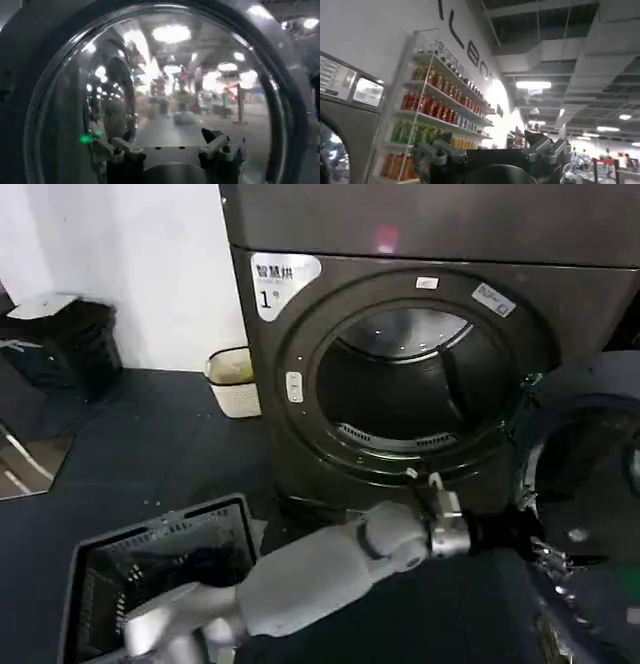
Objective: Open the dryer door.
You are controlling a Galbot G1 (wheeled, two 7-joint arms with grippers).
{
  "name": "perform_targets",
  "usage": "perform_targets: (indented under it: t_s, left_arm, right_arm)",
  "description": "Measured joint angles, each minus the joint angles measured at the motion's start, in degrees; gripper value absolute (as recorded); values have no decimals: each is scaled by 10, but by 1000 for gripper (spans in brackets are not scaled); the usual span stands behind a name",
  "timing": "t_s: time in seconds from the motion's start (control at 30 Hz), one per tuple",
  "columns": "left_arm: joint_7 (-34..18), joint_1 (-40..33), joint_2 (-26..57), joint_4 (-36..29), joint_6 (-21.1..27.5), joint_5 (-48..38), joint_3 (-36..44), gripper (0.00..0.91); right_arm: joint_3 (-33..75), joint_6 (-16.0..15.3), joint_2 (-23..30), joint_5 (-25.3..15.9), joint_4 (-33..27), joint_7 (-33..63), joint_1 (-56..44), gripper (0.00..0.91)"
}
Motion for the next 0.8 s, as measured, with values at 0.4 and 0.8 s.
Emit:
perform_targets:
  t_s: [0.4, 0.8]
  left_arm:
    - [-6, -26, -41, 85, -3, 28, 5, 907]
    - [-6, -52, -41, 148, -8, 36, 3, 907]
  right_arm:
    - [28, 39, -1, -30, -23, 4, -4, 907]
    - [39, 67, -1, -45, -31, -19, -14, 907]
